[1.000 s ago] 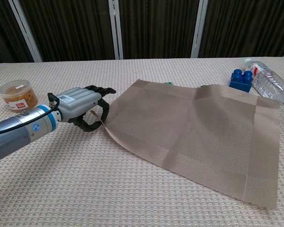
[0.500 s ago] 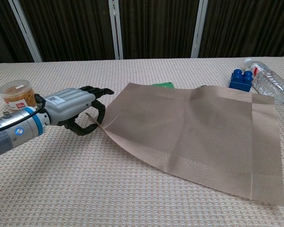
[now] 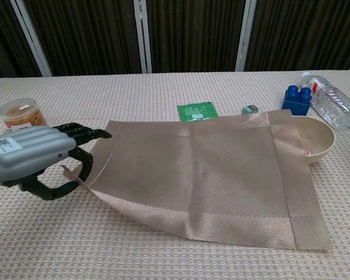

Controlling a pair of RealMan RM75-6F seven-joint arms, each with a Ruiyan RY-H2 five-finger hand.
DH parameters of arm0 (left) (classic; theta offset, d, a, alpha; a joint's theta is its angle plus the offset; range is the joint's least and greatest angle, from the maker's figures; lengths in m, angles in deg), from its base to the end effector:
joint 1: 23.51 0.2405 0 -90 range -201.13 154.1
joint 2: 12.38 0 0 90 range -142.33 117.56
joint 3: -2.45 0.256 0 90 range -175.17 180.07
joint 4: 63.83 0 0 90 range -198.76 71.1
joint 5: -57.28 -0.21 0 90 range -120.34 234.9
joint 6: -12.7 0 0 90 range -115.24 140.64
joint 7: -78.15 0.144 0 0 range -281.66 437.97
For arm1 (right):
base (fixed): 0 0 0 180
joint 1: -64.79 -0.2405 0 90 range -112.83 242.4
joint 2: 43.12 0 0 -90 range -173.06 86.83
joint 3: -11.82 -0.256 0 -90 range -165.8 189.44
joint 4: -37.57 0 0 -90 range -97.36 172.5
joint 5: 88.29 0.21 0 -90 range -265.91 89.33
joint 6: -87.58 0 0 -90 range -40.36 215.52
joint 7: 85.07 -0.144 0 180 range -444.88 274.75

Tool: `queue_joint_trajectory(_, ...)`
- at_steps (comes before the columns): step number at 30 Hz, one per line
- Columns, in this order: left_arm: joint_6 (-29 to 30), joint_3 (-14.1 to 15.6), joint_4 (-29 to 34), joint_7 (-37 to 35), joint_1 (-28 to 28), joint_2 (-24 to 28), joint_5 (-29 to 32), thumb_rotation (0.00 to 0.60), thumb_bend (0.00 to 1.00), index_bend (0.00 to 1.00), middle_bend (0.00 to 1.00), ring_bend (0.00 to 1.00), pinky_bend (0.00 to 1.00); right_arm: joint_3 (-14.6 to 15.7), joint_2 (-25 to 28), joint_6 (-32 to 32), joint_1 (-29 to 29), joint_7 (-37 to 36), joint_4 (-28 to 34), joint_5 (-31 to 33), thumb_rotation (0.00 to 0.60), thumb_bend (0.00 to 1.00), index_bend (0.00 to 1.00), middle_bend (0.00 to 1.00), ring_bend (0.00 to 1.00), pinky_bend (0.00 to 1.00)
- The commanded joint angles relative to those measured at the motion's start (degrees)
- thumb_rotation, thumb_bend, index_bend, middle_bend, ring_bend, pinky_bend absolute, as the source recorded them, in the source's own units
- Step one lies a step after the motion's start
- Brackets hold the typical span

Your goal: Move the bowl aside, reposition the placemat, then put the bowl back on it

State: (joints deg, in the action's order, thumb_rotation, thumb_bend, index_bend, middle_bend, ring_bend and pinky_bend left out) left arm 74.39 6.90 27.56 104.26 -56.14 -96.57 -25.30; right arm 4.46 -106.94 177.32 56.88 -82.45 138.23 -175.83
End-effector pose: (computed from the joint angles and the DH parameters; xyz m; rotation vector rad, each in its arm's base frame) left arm -0.1911 0.2455 -0.0187 -2.1326 -0.6940 -0.7992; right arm -0.2572 -0.2067 0.1702 1.3237 -0.8152 1.1377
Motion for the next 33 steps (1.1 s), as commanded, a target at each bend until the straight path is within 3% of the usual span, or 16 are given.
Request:
queue_joint_trajectory(1, 2.67, 2.43, 4.52, 5.17, 2.95, 2.29, 0.54, 0.600, 0.53, 0.80, 0.00, 0.00, 0.00, 0.08, 0.10, 0.19, 0.11, 0.01, 0.23, -0.38, 0.600, 0.00, 0.00, 0.00, 0.00, 0.00)
queue_joint_trajectory(8, 5.04, 4.13, 8.05, 9.75, 5.80, 3.68, 1.05, 0.600, 0.53, 0.81, 0.00, 0.00, 0.00, -0.01, 0.38, 0.52, 0.34, -0.32, 0.44, -0.74, 0.600, 0.00, 0.00, 0.00, 0.00, 0.00)
queue_joint_trajectory(28, 6.28, 7.07, 10.24, 9.24, 9.17, 7.20, -3.24, 0.600, 0.53, 0.83, 0.00, 0.00, 0.00, -0.06, 0.85, 1.13, 0.82, -0.54, 1.18, -1.66, 0.600, 0.00, 0.00, 0.00, 0.00, 0.00)
queue_joint_trajectory(33, 5.65, 7.41, 9.40, 9.43, 9.68, 6.97, -3.28, 0.600, 0.51, 0.77, 0.00, 0.00, 0.00, -0.07, 0.96, 1.30, 0.93, -0.61, 1.25, -1.86, 0.600, 0.00, 0.00, 0.00, 0.00, 0.00)
